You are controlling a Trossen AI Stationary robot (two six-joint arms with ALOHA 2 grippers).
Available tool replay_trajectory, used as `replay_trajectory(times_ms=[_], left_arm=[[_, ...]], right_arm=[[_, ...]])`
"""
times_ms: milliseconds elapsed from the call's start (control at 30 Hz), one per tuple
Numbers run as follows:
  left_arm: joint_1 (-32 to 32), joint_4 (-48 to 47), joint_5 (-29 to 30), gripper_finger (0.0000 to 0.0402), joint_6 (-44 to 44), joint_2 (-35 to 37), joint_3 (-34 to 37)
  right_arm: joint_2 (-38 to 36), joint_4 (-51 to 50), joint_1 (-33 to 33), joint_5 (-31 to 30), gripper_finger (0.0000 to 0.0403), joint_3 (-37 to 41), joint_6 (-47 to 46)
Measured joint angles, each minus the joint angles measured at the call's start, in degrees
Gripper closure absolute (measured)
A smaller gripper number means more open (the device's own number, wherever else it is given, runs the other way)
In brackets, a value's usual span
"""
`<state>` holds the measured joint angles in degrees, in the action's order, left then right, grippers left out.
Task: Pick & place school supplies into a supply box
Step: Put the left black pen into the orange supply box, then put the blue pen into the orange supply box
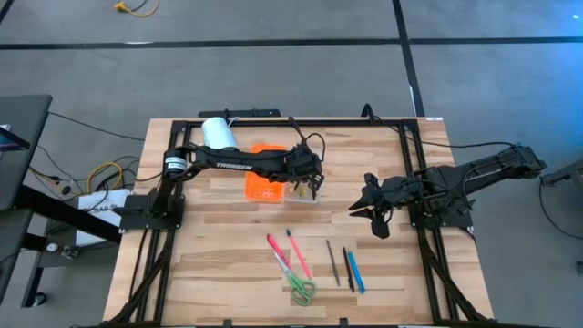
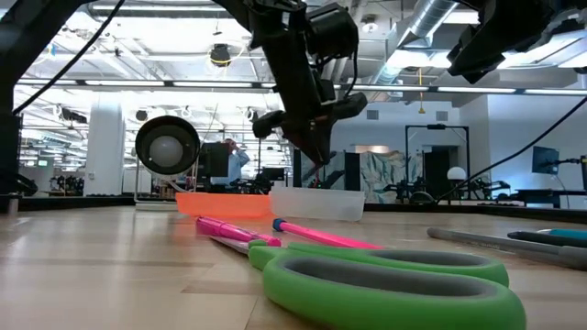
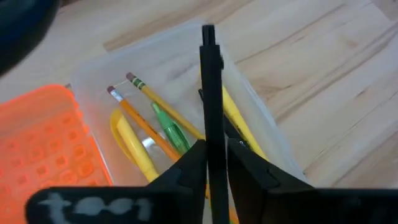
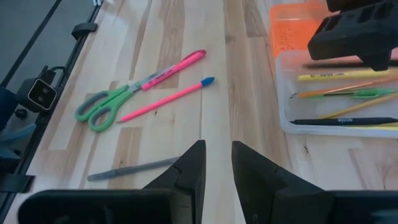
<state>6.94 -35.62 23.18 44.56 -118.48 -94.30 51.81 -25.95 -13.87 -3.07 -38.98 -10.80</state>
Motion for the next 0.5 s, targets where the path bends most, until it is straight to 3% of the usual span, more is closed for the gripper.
replay_trajectory(times_ms=[300,500], left_arm=[[0.0,0.04,-0.1,0.0264,-0.24,0.0,0.0],[-0.43,0.61,-5.51,0.0238,-5.26,0.0,-2.75]], right_arm=[[0.0,0.0,0.0,0.0,0.0332,0.0,0.56],[0.0,0.01,0.0,0.01,0.0332,0.0,-1.06]])
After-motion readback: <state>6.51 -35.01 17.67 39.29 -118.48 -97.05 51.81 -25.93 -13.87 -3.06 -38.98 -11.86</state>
